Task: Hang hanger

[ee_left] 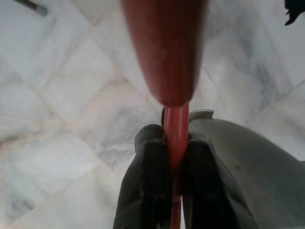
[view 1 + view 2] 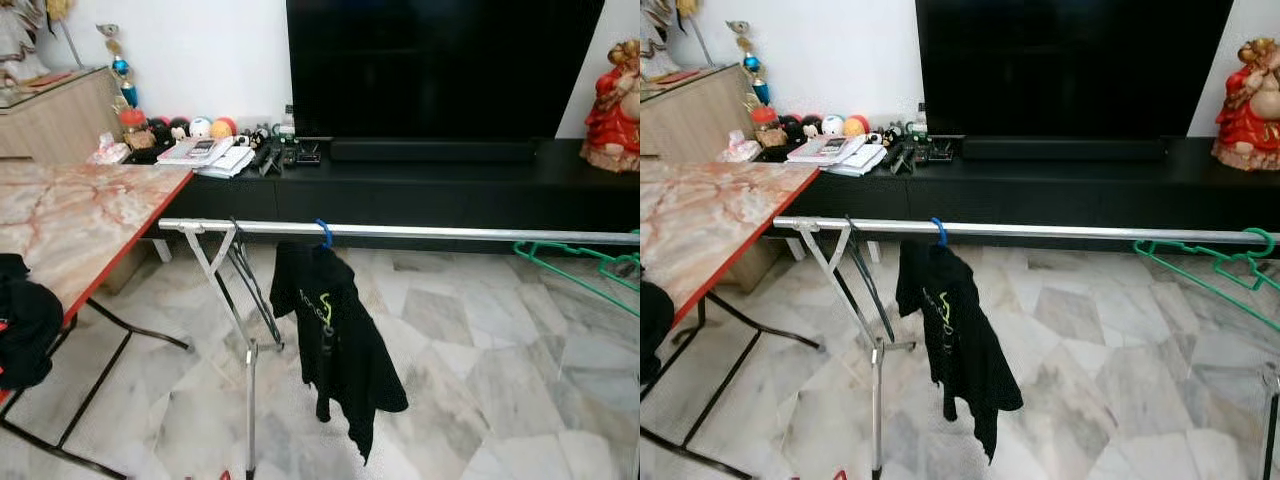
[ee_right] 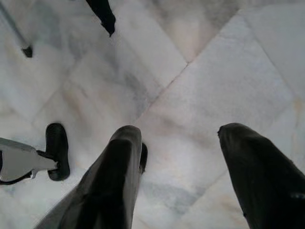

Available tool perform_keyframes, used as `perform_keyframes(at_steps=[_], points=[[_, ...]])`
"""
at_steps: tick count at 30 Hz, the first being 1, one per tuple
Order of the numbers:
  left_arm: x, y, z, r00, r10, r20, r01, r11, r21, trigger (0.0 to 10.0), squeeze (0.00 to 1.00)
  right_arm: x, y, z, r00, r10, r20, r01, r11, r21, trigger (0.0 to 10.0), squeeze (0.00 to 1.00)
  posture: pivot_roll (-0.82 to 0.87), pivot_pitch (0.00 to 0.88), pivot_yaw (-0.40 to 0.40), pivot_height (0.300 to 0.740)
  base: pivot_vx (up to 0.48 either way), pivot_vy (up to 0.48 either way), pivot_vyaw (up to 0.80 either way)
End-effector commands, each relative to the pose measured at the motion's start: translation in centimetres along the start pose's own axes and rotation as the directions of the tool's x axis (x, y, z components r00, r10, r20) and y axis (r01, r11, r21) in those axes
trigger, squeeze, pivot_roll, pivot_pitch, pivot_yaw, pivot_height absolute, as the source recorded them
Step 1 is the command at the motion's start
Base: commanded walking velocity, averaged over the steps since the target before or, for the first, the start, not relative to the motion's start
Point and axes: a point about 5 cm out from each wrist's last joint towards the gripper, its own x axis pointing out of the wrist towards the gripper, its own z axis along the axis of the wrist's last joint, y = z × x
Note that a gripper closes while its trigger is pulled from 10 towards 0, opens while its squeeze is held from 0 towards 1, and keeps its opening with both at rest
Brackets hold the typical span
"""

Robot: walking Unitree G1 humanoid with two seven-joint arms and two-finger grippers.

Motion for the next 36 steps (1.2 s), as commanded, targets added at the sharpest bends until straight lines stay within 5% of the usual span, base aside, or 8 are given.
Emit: perform_keyframes(at_steps=[1, 24, 36], points=[[0.00, -0.28, -0.38, 1.000, -0.008, -0.013, 0.008, 1.000, 0.000, 10.0, 0.00, -0.20, -0.66, -0.22, 1.000, -0.010, -0.005, 0.010, 1.000, -0.016, 10.0, 0.00, 0.05, 0.000, 0.013, 0.740, 0.000, -0.398, 0.00], [-0.15, 0.37, -0.75, 1.000, -0.012, -0.018, 0.013, 0.998, 0.055, 10.0, 0.00, -0.30, -0.76, -0.73, 1.000, -0.023, -0.005, 0.023, 0.999, -0.030, 10.0, 0.00, 0.06, 0.000, 0.021, 0.740, 0.000, -0.393, 0.00], [-0.17, 0.54, -0.39, 0.999, -0.046, -0.006, 0.047, 0.996, 0.082, 10.0, 0.00, -0.34, -0.92, -0.87, 0.999, -0.039, -0.013, 0.038, 0.999, -0.033, 10.0, 0.00, 0.06, 0.000, 0.021, 0.740, 0.000, -0.063, -0.06]])
